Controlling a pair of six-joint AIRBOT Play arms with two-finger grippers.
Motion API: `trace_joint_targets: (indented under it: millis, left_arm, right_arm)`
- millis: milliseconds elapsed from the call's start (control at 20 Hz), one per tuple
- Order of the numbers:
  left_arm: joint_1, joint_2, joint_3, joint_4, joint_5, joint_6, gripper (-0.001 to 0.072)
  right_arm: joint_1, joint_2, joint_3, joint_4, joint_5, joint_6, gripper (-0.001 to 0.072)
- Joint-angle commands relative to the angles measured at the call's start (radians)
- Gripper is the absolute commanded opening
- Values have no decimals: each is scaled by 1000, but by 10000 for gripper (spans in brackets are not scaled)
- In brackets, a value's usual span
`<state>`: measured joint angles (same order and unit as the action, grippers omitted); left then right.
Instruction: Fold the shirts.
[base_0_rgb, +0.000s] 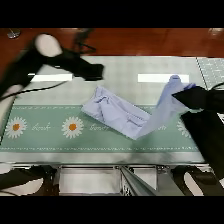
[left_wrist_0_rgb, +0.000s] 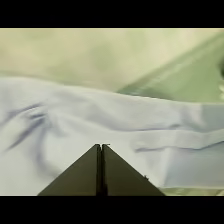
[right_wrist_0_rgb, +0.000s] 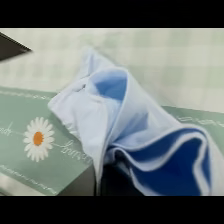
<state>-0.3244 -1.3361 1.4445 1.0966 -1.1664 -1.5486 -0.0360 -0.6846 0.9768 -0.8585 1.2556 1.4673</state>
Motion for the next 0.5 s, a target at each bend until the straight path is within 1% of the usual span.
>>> trace_joint_targets:
  millis: [0,50,150,250,350,450]
  left_arm:
    - [213,380,-309,63,98,-1,16]
    - [248,497,-420,63,123,-1,16]
    - [281,684,-588,63,130,-2,16]
    - [283,821,-705,50,130,-59,16]
    - [282,901,-782,1,130,-80,16]
    - [282,928,-826,-29,130,-80,16]
  right_arm:
    - [218,-141,32,10,-177,22,14]
    - [283,-206,58,10,-220,22,14]
    - [385,-352,127,2,-274,21,14]
    - [460,-515,212,-6,-278,21,15]
    - [527,-665,294,-14,-282,21,14]
    - [584,-793,367,-11,-297,22,15]
